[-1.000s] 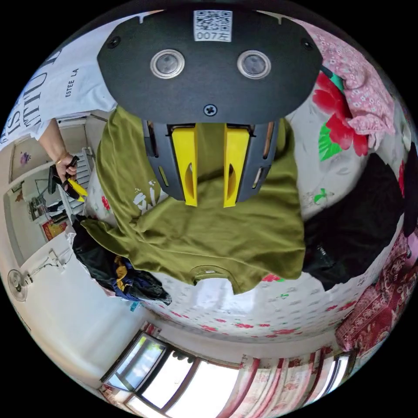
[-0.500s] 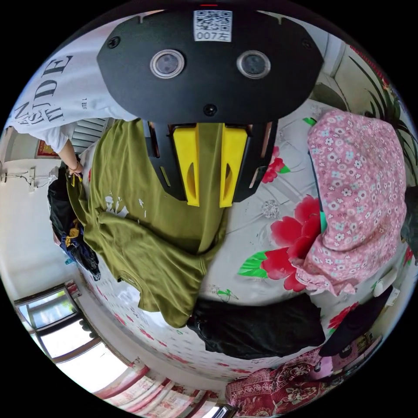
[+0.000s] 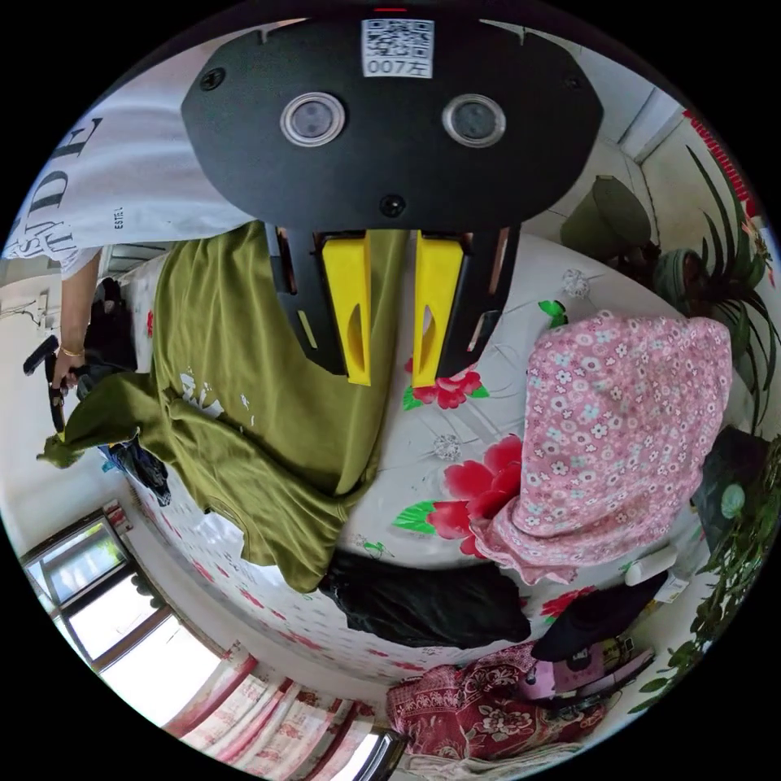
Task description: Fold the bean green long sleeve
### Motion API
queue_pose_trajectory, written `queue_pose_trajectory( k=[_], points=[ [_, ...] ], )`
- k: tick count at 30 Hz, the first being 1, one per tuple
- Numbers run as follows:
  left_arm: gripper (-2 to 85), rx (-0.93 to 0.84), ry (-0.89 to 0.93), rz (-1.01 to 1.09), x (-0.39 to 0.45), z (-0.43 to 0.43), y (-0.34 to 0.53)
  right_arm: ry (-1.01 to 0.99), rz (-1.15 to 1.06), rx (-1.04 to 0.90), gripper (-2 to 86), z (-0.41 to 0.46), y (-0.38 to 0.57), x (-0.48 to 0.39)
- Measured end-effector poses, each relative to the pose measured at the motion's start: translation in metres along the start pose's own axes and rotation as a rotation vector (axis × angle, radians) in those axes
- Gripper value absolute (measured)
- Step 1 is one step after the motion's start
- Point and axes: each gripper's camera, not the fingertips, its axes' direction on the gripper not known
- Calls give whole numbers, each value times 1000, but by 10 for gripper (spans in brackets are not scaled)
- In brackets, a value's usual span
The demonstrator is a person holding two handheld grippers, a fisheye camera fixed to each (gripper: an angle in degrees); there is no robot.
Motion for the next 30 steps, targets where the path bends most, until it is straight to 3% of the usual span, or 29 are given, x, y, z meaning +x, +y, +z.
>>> queue_pose_trajectory(
  k=[2, 4, 7, 9, 12, 21, 25, 30],
  points=[
    [80, 14, 18, -34, -12, -5, 17, -8, -166, -47, 9, 32, 9, -101],
    [80, 23, 27, -51, -19, -8, 30, -142, -313, -215, 23, 82, 52, -213],
    [82, 20, 44, -53, -28, -11, 51, -279, -351, -563, 39, 128, 118, -302],
    [85, 10, 56, -30, -31, -13, 65, -308, -305, -628, 51, 122, 139, -320],
    [92, -37, 80, 28, -32, -13, 89, -285, -148, -664, 65, 87, 154, -301],
    [110, -177, 123, 197, -26, 0, 153, 65, 415, -753, 77, -45, 228, -165],
    [111, -212, 123, 220, -2, 16, 144, 65, 462, -705, 79, -42, 228, -162],
    [102, -101, 61, 373, 57, -34, 117, 23, 366, -635, 71, 3, 192, -166]
  ],
)
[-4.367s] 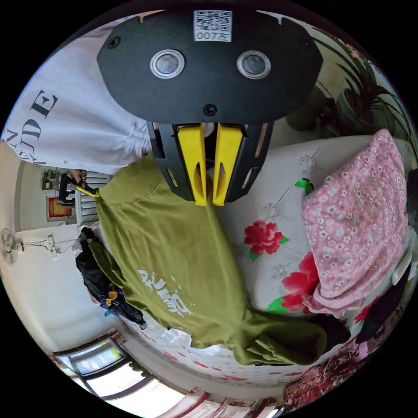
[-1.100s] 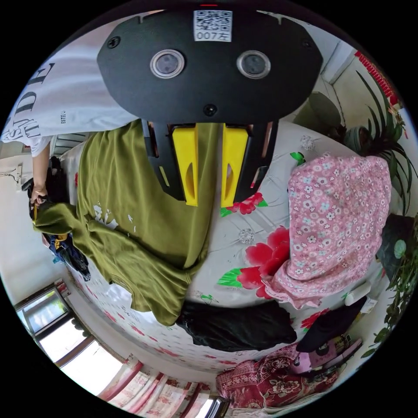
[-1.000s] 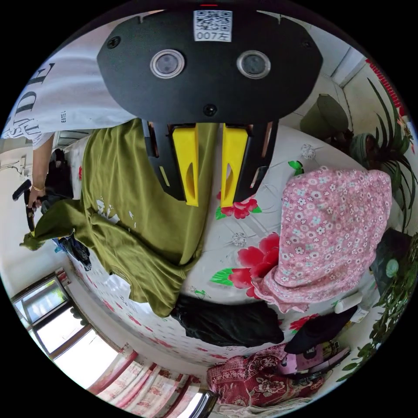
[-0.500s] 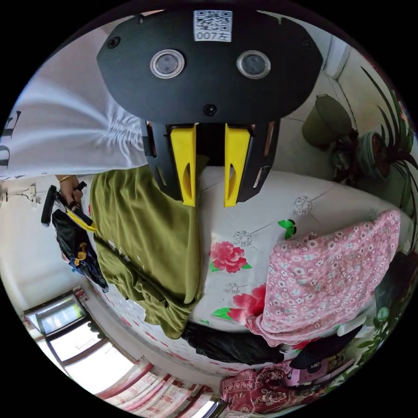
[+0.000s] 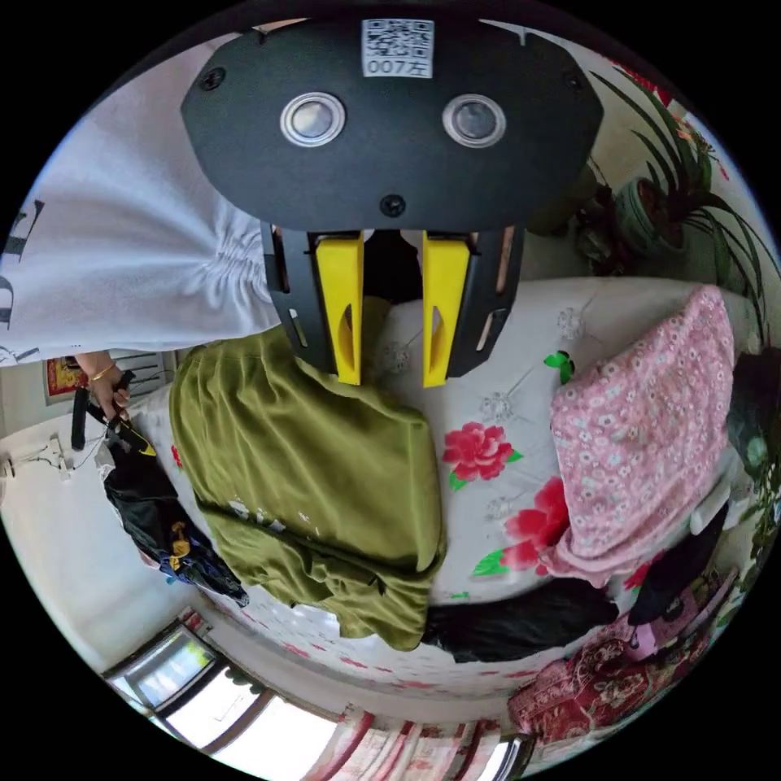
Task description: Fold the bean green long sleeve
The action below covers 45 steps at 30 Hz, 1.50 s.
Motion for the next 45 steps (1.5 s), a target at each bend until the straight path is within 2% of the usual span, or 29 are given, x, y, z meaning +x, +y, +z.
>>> queue_pose_trajectory(
  k=[4, 9, 13, 16, 18, 21, 23, 25, 27, 29, 32, 35, 37, 40, 42, 45],
  points=[
    [103, 56, -35, 58, 17, -34, -42, -14, -117, 33, 67, 32, -75, -18],
    [96, 112, 27, -19, 17, -5, -76, -50, -201, -2, 75, 89, -158, -33],
    [86, 182, 18, 33, 55, 25, -162, -21, -180, -101, 89, 139, -192, -12],
    [89, 206, 77, 71, 86, 63, -244, -15, -180, -197, 97, 163, -193, 19],
    [95, 159, 87, 90, 104, 98, -292, -30, -140, -186, 101, 156, -194, 38],
    [103, -105, -94, 92, 114, 183, -340, -15, -82, -198, 104, 139, -196, 64],
    [107, -65, -52, 120, 102, 180, -333, 33, -60, -181, 103, 116, -188, 79],
    [112, -33, -16, 84, 84, 160, -312, -30, -59, -121, 105, 71, -160, 102],
    [110, 28, -21, 60, 63, 132, -267, -112, -28, -115, 108, 38, -129, 121],
    [109, 51, -41, -18, 29, 101, -185, -148, 31, -139, 110, 11, -89, 140],
    [110, -11, -100, -159, -10, 75, -72, -219, 176, -250, 113, -14, -20, 170],
    [118, -107, -103, -253, -35, 59, 2, -292, 271, -375, 118, -17, 30, 183],
    [127, -161, -57, -255, -41, 63, 20, -335, 282, -440, 120, -7, 46, 183],
    [128, -272, -44, -136, -30, 98, 23, -391, 244, -534, 118, 19, 44, 178],
    [110, -302, -84, -62, -16, 118, 16, -390, 206, -584, 108, 30, 35, 173],
    [81, -384, -213, 14, -3, 134, 0, -277, 87, -680, 79, 32, 17, 165]
  ],
)
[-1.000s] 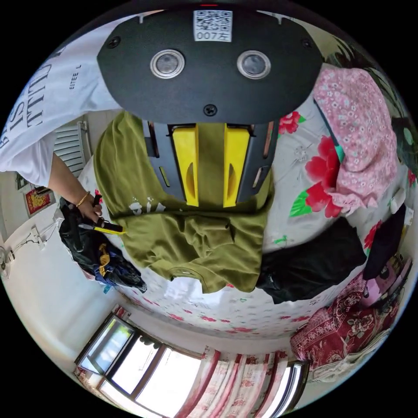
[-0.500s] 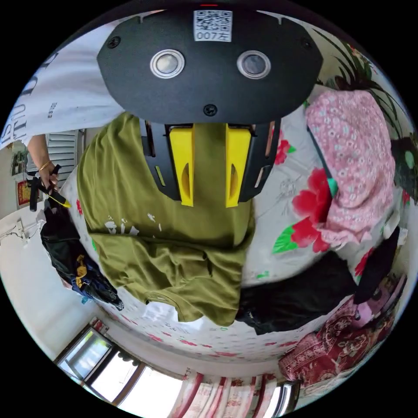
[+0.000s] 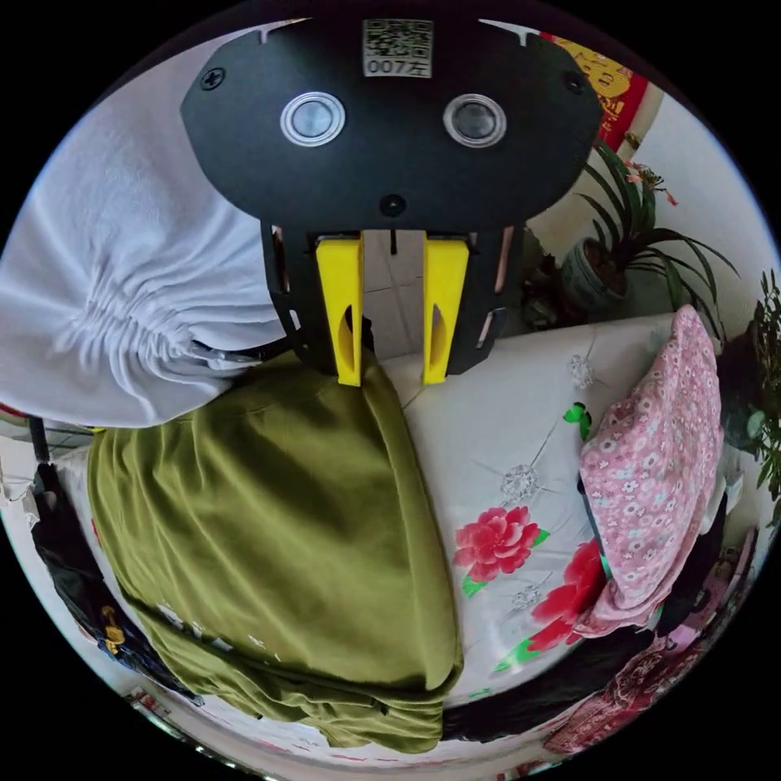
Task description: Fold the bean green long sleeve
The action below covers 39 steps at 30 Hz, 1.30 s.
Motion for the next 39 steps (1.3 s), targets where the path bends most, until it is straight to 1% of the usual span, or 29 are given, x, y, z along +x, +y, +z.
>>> queue_pose_trajectory(
  k=[1, 2, 3, 5, 6, 8, 9, 10, 11, 12, 13, 14, 16, 19, 21, 24, 26, 27, 28, 29, 30, 31, 32, 34, 36, 39],
  points=[
    [64, -23, -21, 38, -4, 0, -2, -13, -56, -21, 65, -8, -2, -4],
    [32, 6, 13, 98, -10, -5, -1, -35, -81, -20, 57, -13, -2, -5],
    [17, 30, 52, 112, -15, -8, -1, -84, -120, -5, 45, -28, -1, -5],
    [-2, 5, 218, 115, -52, -17, -11, -139, -163, 18, 33, -52, 0, -4],
    [-4, 31, 277, 105, -65, -24, -13, -162, -187, 73, 28, -74, 3, -1],
    [-8, 178, 592, 25, -129, -58, -21, -220, -200, 170, 24, -107, 6, 6],
    [-8, 219, 675, 1, -145, -64, -24, -284, -196, 242, 21, -128, 6, 14],
    [-9, 314, 805, -36, -176, -76, -30, -351, -191, 327, 18, -146, 6, 23],
    [-9, 401, 896, -79, -205, -84, -36, -390, -187, 372, 16, -155, 6, 28],
    [-9, 438, 933, -113, -221, -86, -40, -477, -176, 452, 13, -170, 4, 40],
    [-9, 494, 1013, -183, -249, -87, -48, -558, -145, 504, 10, -180, 1, 51],
    [-9, 528, 1085, -219, -268, -88, -57, -588, -134, 518, 9, -183, -1, 55],
    [-9, 549, 1135, -202, -279, -94, -67, -634, -116, 522, 6, -191, -8, 60],
    [-9, 532, 1096, -171, -282, -106, -75, -636, -119, 486, 4, -204, -17, 59],
    [-9, 530, 1116, -172, -292, -110, -85, -648, -129, 463, 4, -220, -30, 59],
    [-8, 504, 1106, -154, -310, -126, -132, -656, -151, 417, 6, -263, -78, 56],
    [-5, 545, 1126, -129, -326, -154, -193, -662, -166, 445, 10, -298, -117, 52],
    [-3, 568, 1128, -133, -330, -162, -210, -645, -175, 497, 17, -320, -144, 48],
    [1, 616, 1127, -177, -338, -173, -245, -613, -135, 555, 26, -338, -174, 47],
    [14, 649, 1113, -270, -345, -175, -279, -593, -106, 583, 33, -343, -188, 47],
    [20, 656, 1093, -318, -348, -173, -296, -533, -42, 648, 48, -350, -213, 49],
    [57, 648, 1026, -431, -351, -164, -325, -442, 32, 697, 63, -349, -234, 53],
    [80, 627, 953, -495, -351, -151, -348, -398, 64, 704, 69, -346, -242, 54],
    [90, 558, 830, -552, -347, -131, -368, -315, 150, 667, 89, -316, -258, 62],
    [95, 547, 763, -525, -338, -112, -368, -323, 173, 659, 99, -286, -248, 71],
    [104, 518, 665, -456, -321, -84, -336, -338, 258, 711, 108, -241, -191, 90]
  ],
)
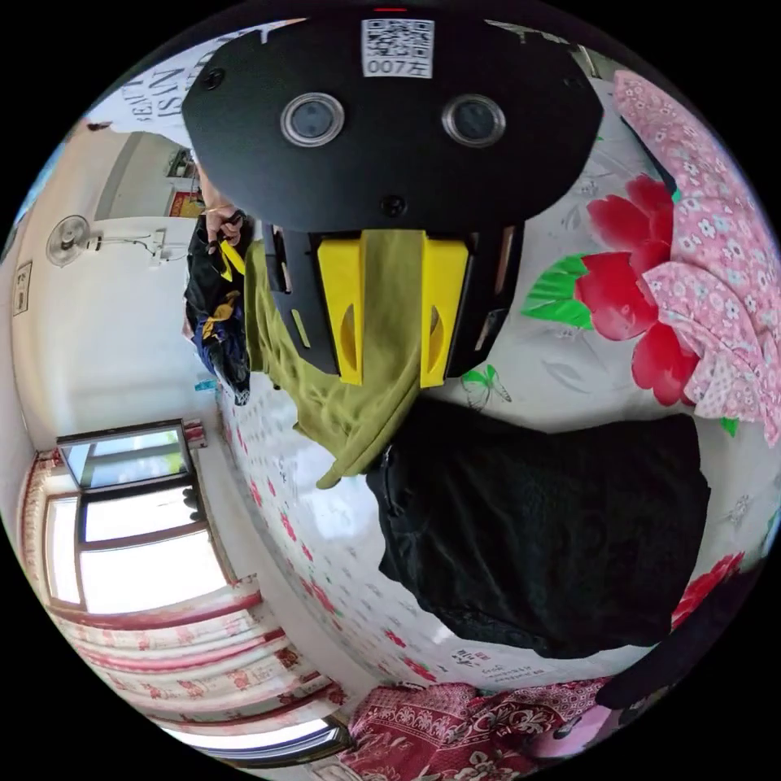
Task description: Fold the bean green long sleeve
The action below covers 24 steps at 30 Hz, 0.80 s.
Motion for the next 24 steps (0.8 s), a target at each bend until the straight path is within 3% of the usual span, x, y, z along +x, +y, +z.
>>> queue_pose_trajectory(
  k=[5, 7, 13, 16, 19, 21, 24],
  points=[
    [111, 30, -80, 15, -26, -19, 93, -18, 240, 153, 117, -52, 93, 59],
    [115, 20, -107, 0, -31, -11, 106, -10, 214, 188, 123, -66, 103, 67],
    [85, -51, -157, 12, -14, 52, 102, -182, 145, -87, 125, 31, 56, 54],
    [33, -79, -131, -1, -2, 66, 107, -112, 242, 7, 69, 38, 54, 58],
    [18, -87, -48, 12, 3, 51, 126, -321, 275, 121, 40, 7, 74, 77],
    [17, -129, 10, 11, 3, 43, 149, -282, 255, 126, 33, -16, 95, 85],
    [35, -262, -76, 72, 13, 51, 205, -176, 283, 79, 27, -44, 143, 119]
  ],
)
